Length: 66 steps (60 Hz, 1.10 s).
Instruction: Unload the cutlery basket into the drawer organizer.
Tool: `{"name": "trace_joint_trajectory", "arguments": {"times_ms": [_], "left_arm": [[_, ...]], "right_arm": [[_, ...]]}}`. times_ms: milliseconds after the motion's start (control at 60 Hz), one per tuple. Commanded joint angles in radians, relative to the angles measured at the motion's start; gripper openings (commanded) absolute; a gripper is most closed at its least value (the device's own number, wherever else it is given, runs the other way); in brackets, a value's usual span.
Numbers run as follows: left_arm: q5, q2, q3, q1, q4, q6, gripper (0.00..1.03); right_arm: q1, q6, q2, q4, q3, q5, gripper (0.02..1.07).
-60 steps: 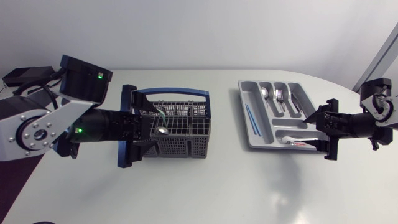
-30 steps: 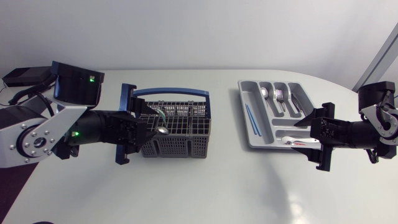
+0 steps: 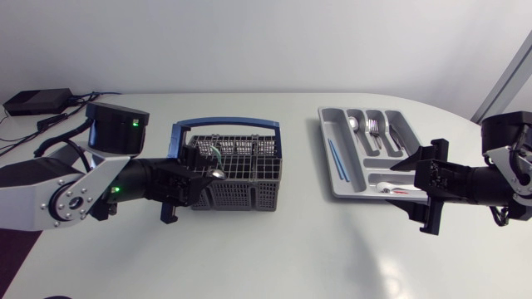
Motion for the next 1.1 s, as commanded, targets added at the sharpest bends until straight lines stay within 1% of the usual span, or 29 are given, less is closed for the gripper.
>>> {"name": "trace_joint_trajectory", "arguments": {"times_ms": [0, 50, 333, 417, 567, 1083], "left_arm": [[0.009, 0.033, -0.033, 0.008, 0.038, 0.049, 0.39], [0.009, 0.042, -0.035, 0.008, 0.061, 0.047, 0.39], [0.011, 0.079, -0.038, 0.005, 0.097, 0.058, 0.38], [0.012, 0.085, -0.038, 0.002, 0.106, 0.058, 0.29], [0.012, 0.089, -0.042, -0.007, 0.117, 0.055, 0.08], [0.02, 0.019, -0.042, -0.006, 0.095, 0.063, 0.06]], "right_arm": [[0.009, 0.017, -0.011, -0.012, -0.036, -0.006, 0.89], [0.01, 0.02, -0.014, -0.012, -0.037, -0.006, 0.89], [0.007, 0.022, -0.015, -0.004, -0.051, -0.015, 0.89], [0.007, 0.022, -0.015, -0.004, -0.054, -0.015, 0.89], [0.006, 0.022, -0.003, 0.002, -0.06, -0.014, 0.89], [0.03, 0.046, 0.004, 0.017, -0.066, -0.012, 0.89]]}}
